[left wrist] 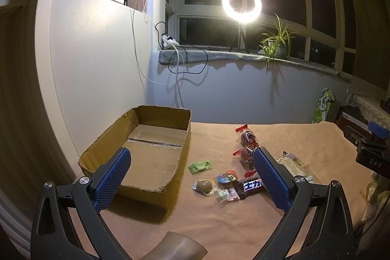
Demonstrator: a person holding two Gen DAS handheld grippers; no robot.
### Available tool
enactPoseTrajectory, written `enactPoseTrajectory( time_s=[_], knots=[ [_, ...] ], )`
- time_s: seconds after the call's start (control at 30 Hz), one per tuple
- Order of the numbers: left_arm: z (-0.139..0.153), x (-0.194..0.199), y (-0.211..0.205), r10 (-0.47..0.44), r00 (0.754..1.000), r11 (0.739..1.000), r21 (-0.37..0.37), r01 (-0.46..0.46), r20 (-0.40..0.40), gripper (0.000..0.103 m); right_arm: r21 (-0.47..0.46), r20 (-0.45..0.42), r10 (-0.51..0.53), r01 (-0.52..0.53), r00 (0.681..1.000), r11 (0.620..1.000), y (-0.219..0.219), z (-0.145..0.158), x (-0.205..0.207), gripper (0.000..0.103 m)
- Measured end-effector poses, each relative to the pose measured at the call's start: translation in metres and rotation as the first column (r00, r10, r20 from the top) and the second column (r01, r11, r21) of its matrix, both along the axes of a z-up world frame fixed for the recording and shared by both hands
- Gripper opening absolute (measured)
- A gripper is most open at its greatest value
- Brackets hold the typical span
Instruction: Organize snacks
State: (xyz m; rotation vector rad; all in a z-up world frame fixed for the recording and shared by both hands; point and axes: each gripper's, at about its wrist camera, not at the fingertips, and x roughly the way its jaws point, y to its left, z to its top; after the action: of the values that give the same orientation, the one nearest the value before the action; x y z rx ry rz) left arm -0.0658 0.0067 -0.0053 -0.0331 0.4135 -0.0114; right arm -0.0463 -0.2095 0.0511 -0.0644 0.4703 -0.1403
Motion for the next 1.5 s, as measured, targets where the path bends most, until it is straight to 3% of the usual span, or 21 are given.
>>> enactPoseTrajectory(
  time_s=[1.5],
  knots=[
    [-0.0003,0.0004,-0.0046,-0.017,1.000,1.000,0.000,0.017,-0.010,0.100,-0.005,-0.027,0.014,-0.014,1.000,1.000,0.0001,-0.0093,-0.0003,0.103]
  ],
)
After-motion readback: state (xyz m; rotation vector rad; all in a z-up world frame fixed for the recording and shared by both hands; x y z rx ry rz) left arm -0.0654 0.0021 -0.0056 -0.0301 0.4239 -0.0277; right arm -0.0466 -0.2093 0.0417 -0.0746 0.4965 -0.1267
